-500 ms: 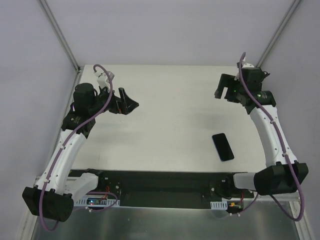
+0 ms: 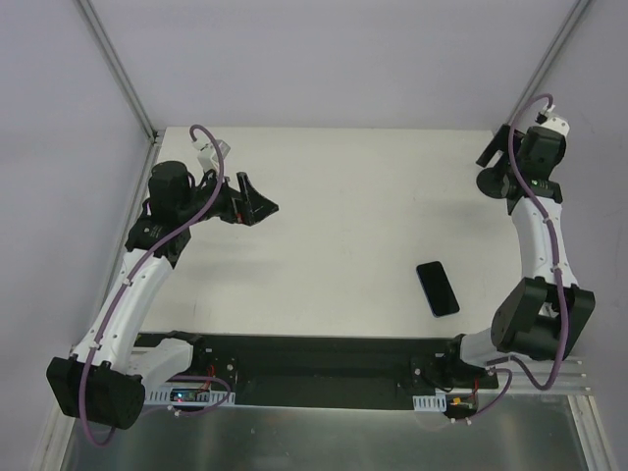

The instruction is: Place the phone on the phone stand

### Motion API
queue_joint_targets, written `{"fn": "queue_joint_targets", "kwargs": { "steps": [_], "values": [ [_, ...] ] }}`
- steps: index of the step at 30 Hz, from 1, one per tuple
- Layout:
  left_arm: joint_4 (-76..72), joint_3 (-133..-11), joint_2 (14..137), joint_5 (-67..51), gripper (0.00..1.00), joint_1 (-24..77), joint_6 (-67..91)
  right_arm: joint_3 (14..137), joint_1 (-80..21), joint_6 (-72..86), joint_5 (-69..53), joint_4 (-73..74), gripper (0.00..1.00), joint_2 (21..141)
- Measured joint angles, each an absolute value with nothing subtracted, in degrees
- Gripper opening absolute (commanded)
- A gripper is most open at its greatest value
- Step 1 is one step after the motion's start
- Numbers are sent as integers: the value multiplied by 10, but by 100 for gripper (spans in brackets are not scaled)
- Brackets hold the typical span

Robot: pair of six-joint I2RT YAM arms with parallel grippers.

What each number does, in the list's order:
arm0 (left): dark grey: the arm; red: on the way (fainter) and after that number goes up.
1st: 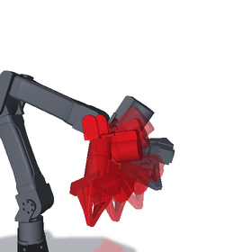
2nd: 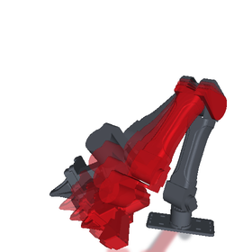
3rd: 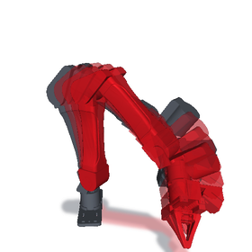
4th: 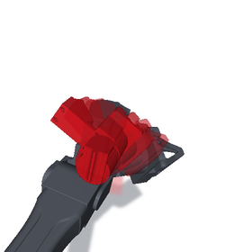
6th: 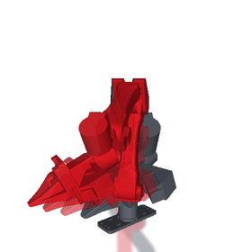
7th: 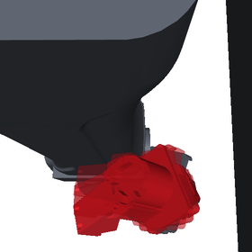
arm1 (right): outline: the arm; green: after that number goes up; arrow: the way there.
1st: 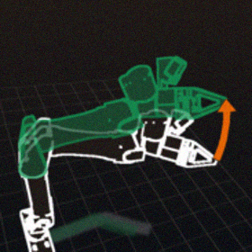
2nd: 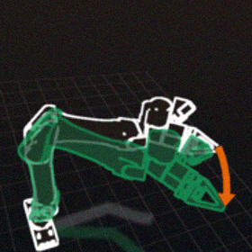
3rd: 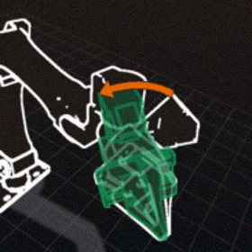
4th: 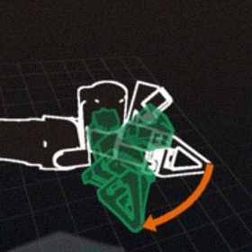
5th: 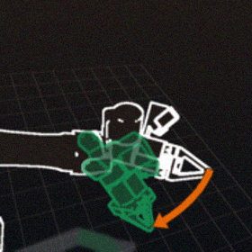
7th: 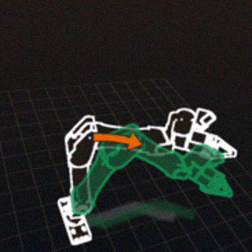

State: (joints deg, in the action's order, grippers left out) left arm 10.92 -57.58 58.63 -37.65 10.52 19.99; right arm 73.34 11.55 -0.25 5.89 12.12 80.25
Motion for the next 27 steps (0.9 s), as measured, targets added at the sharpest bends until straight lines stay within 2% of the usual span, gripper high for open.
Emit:
{"fn": "queue_joint_targets", "kwargs": {
  "steps": [10,15,20,21,22,26,27],
  "values": [
    [103,-576,604,-394,98,117,203,787,163,-69,78,16,74,980],
    [101,-575,618,-400,98,117,203,828,171,-110,77,-29,68,1050],
    [101,-573,625,-400,97,117,202,857,170,-148,74,-63,53,1091],
    [101,-573,626,-400,97,117,202,862,170,-153,74,-65,49,1096],
    [101,-573,627,-400,97,117,202,867,170,-157,72,-67,39,1101],
    [101,-572,627,-400,97,117,202,919,170,-174,62,-42,19,1126],
    [101,-572,627,-399,97,117,202,922,168,-176,58,-32,8,1126]
  ]
}}
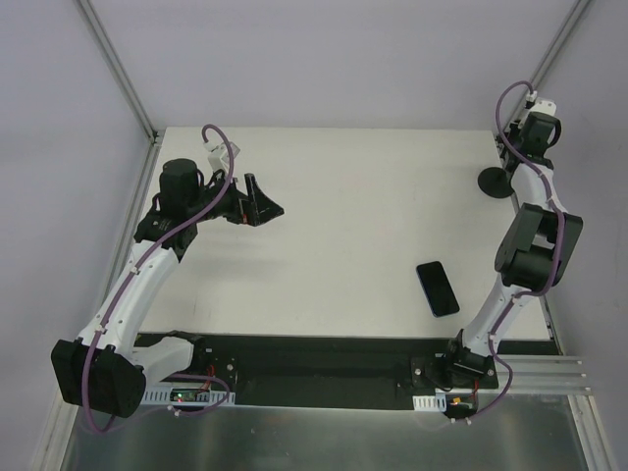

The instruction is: Place the phone on the phone stand

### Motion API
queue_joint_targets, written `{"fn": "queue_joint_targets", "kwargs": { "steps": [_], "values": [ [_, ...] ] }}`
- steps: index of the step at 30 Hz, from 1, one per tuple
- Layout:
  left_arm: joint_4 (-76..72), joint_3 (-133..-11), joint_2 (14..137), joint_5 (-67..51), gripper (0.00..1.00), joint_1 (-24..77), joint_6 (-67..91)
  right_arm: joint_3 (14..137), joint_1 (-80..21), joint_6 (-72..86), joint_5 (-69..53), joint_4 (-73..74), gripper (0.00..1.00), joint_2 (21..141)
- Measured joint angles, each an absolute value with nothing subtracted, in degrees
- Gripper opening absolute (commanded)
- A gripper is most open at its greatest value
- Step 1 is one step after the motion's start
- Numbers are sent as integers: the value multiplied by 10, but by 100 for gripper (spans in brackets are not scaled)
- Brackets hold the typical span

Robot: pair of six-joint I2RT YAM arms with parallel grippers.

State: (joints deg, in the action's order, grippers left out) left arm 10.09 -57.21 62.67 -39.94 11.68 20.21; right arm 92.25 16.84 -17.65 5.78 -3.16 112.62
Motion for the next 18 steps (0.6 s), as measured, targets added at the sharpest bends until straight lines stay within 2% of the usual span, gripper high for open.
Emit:
{"fn": "queue_joint_targets", "kwargs": {
  "steps": [1,6,11,14,18],
  "values": [
    [101,-572,627,-399,97,117,202,922,165,-181,57,-25,1,1126],
    [100,-571,627,-399,97,117,202,917,144,-198,60,-3,1,1110],
    [99,-571,627,-398,97,117,202,853,70,-203,57,55,1,1028],
    [97,-568,627,-398,97,117,201,810,20,-187,-15,86,1,971],
    [96,-566,627,-398,91,117,200,720,-44,-171,-157,77,1,900]
  ]
}}
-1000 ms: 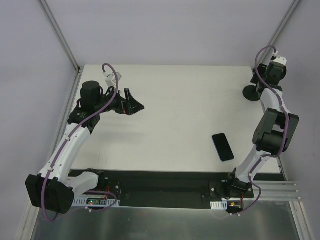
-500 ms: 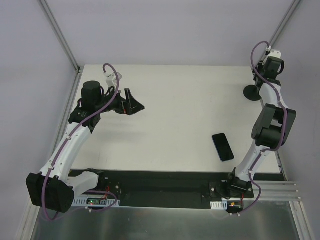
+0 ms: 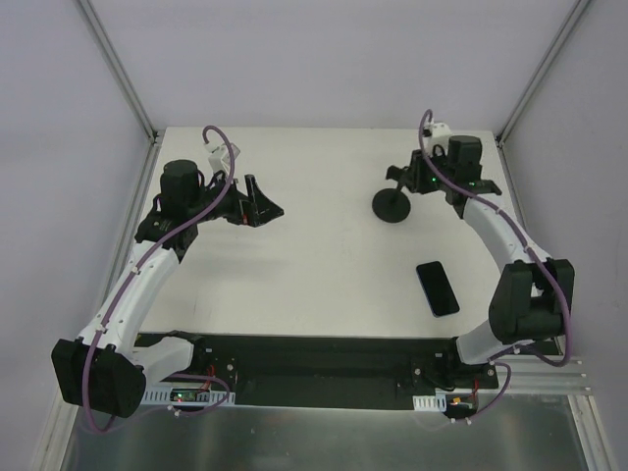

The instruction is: Place the phone on the phone stand

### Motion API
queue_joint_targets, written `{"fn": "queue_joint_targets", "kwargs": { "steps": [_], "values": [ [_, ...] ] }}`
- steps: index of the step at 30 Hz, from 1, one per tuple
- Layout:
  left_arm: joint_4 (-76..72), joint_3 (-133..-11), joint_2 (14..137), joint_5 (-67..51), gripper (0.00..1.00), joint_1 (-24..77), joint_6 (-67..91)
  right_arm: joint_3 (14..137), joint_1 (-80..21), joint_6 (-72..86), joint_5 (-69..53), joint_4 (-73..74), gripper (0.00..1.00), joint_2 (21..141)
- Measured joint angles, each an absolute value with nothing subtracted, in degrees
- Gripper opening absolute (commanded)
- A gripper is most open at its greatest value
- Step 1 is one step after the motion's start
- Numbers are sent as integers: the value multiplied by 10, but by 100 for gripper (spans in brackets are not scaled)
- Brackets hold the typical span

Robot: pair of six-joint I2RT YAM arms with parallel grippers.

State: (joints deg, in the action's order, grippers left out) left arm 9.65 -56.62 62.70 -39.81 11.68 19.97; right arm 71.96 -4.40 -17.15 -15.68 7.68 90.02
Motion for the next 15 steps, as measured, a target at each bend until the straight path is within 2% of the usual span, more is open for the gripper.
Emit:
{"fn": "queue_joint_targets", "kwargs": {
  "steps": [5,9,15],
  "values": [
    [89,-564,632,-403,82,117,199,639,-164,-190,-263,48,1,848],
    [78,-562,644,-415,75,118,201,625,-242,-189,-277,30,1,841],
    [67,-560,667,-434,69,133,201,620,-278,-156,-276,11,1,843]
  ]
}}
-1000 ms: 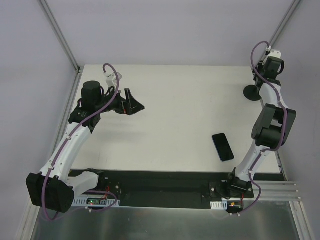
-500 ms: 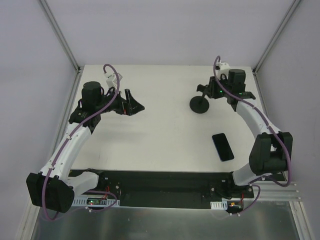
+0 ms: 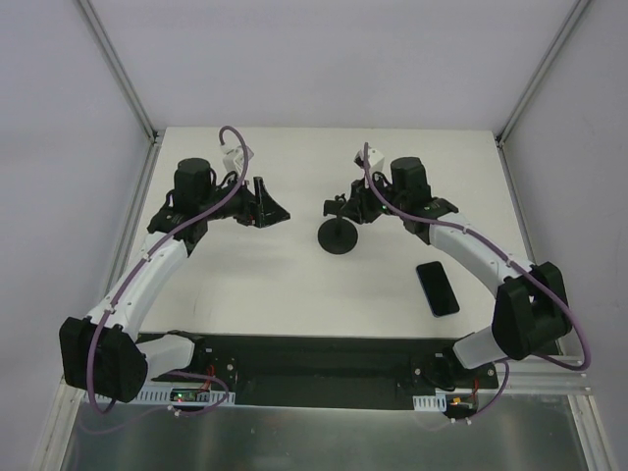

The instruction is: Place the phone on the phone stand

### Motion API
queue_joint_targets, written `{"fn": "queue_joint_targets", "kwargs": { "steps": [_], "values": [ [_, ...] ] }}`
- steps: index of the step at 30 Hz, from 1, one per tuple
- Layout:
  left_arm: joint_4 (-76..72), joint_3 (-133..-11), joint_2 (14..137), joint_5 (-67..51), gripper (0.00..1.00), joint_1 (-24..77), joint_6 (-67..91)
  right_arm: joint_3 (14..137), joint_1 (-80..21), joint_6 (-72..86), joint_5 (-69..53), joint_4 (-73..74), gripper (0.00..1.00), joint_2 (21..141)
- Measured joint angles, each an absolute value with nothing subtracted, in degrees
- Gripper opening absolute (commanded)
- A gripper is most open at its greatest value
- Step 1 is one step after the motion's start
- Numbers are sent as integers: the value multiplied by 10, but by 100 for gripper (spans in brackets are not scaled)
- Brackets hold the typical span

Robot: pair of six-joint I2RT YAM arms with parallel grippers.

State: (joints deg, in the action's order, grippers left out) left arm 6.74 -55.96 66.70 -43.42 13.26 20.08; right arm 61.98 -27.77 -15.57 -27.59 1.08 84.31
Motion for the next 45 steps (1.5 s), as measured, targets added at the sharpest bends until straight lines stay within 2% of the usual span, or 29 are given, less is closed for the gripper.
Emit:
{"fn": "queue_joint_targets", "kwargs": {
  "steps": [3,4,5,6,7,8,9,14,18,21,24,27,32,40,45],
  "values": [
    [65,-560,681,-445,69,139,201,612,-277,-137,-283,-12,2,848],
    [65,-560,684,-446,69,140,201,608,-277,-131,-288,-22,7,849],
    [65,-559,685,-448,70,142,201,603,-277,-127,-292,-33,21,850],
    [64,-559,685,-448,71,143,201,601,-277,-123,-294,-39,57,850],
    [63,-558,685,-449,73,143,201,600,-277,-120,-295,-42,73,851],
    [62,-558,685,-449,74,146,201,600,-277,-113,-296,-41,93,851],
    [63,-557,685,-449,76,147,201,600,-277,-106,-297,-40,96,851],
    [63,-556,685,-449,80,150,201,587,-277,-79,-264,-4,96,816],
    [62,-556,685,-450,82,150,202,547,-258,-52,-201,48,96,693],
    [63,-556,682,-450,88,150,202,516,-199,-34,-149,75,96,584],
    [62,-556,674,-450,95,150,202,482,-102,-4,-100,107,96,528],
    [62,-556,664,-450,98,150,202,468,14,32,-77,166,96,547],
    [62,-556,659,-450,99,154,202,465,122,45,-77,240,96,643],
    [62,-554,659,-450,99,166,202,467,148,13,-130,281,96,772],
    [62,-554,660,-450,99,173,202,467,144,6,-164,279,96,799]
  ]
}}
